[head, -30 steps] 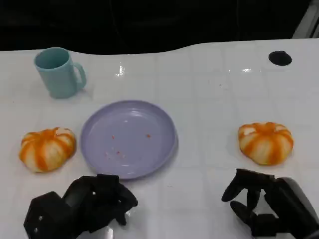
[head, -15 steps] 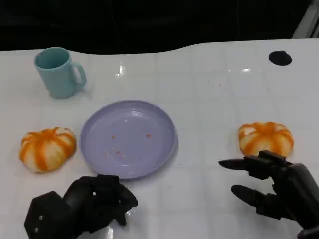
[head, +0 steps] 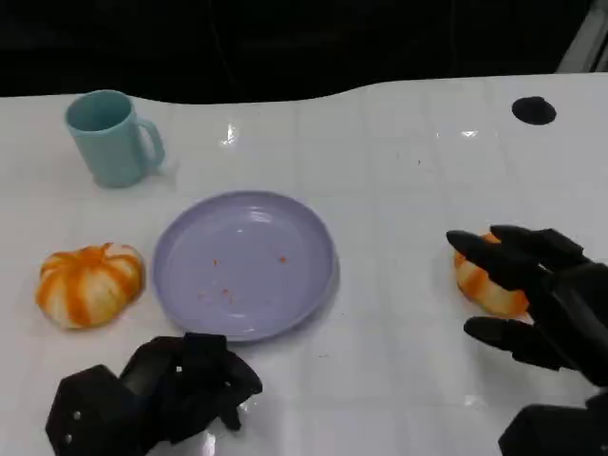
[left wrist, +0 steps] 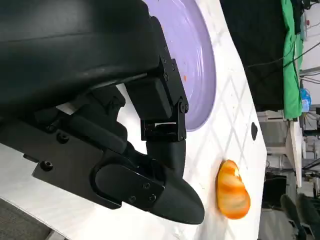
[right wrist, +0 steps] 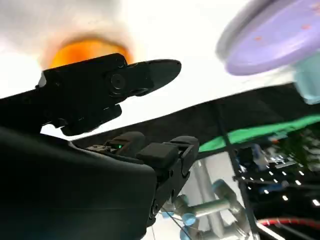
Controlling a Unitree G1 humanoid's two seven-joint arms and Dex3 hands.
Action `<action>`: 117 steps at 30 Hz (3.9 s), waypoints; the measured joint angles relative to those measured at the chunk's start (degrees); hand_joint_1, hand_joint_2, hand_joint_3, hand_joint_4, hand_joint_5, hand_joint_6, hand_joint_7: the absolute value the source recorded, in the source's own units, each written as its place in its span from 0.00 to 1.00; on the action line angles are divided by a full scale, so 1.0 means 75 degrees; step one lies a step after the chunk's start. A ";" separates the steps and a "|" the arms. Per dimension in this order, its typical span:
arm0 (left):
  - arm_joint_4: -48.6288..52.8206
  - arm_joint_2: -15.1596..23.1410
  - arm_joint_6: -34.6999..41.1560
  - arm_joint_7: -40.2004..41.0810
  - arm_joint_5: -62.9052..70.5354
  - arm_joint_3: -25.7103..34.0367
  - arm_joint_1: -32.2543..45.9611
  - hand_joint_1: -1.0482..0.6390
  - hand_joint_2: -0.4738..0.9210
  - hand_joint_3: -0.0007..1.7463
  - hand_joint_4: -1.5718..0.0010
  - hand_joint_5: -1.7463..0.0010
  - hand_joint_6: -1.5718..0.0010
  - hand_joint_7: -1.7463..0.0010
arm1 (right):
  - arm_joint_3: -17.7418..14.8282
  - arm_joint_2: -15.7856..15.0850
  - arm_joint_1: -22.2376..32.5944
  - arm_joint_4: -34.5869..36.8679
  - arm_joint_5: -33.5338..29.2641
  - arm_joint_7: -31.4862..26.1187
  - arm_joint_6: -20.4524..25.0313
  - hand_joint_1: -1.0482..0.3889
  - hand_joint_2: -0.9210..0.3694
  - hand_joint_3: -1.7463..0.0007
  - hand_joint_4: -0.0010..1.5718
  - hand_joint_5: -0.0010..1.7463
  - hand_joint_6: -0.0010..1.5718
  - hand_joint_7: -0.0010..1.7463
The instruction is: Grasp the bread from the table and place it into the plate.
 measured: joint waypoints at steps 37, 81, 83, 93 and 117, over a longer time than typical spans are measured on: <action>-0.0032 -0.0091 -0.0063 0.0103 0.0048 -0.0078 0.0057 0.04 0.99 0.00 0.38 0.18 0.23 0.55 | 0.1834 -0.0174 -0.2407 0.1544 -0.1240 0.2948 0.3558 0.46 0.08 0.99 0.09 0.09 0.19 0.00; -0.0229 -0.0096 -0.0002 0.0128 0.0087 -0.0153 0.0177 0.04 0.99 0.00 0.38 0.18 0.23 0.54 | 0.2087 0.0775 -0.2750 0.2727 0.0146 -0.1660 0.1348 0.72 0.50 0.29 0.61 1.00 0.52 0.93; -0.0222 -0.0099 -0.0009 0.0128 0.0086 -0.0154 0.0175 0.04 0.99 0.00 0.38 0.18 0.23 0.54 | 0.2088 0.0913 -0.2742 0.2467 0.0193 -0.1574 0.1239 0.71 0.52 0.25 0.62 1.00 0.53 0.93; -0.0160 -0.0099 -0.0057 0.0128 0.0088 -0.0159 0.0153 0.04 0.98 0.00 0.37 0.17 0.23 0.54 | 0.2196 0.1706 -0.3144 0.2465 0.0317 -0.1076 0.0919 0.69 0.51 0.24 0.61 1.00 0.50 0.96; -0.0122 -0.0178 -0.0068 0.0129 0.0121 -0.0237 0.0125 0.03 0.98 0.00 0.36 0.17 0.22 0.55 | 0.2832 0.3611 -0.5172 0.6707 0.0145 -0.2307 -0.0596 0.64 0.39 0.40 0.51 0.98 0.51 0.67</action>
